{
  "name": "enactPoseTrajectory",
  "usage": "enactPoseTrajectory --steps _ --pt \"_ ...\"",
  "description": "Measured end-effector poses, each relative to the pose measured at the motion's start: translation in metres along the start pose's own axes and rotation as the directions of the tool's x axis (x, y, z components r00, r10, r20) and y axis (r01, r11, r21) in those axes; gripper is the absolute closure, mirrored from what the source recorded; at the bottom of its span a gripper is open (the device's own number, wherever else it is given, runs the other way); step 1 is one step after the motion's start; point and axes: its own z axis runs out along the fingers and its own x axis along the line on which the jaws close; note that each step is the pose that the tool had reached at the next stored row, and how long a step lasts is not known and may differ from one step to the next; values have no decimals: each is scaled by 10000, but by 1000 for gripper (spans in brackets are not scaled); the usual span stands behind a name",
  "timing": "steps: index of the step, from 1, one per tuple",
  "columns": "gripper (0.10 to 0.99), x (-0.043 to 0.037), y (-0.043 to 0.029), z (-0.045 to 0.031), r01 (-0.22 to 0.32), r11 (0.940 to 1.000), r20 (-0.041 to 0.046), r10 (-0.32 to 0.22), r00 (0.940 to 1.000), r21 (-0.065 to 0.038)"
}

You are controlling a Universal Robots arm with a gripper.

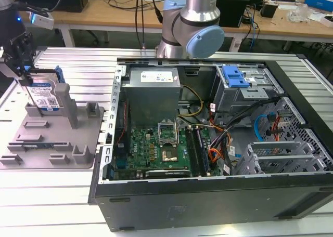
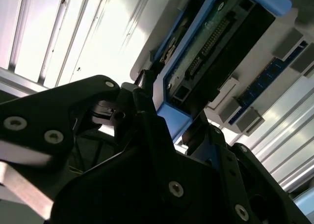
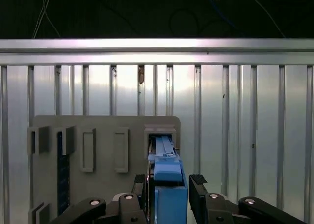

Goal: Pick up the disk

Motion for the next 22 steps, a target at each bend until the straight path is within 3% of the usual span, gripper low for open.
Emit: enactPoseTrajectory --steps 12,15,22 --pt "604 4 0 7 -71 10000 0 71 10000 -2" --pt "718 4 0 7 -71 10000 0 71 10000 -2" --pt "718 12 8 7 -71 10000 0 71 10000 -2"
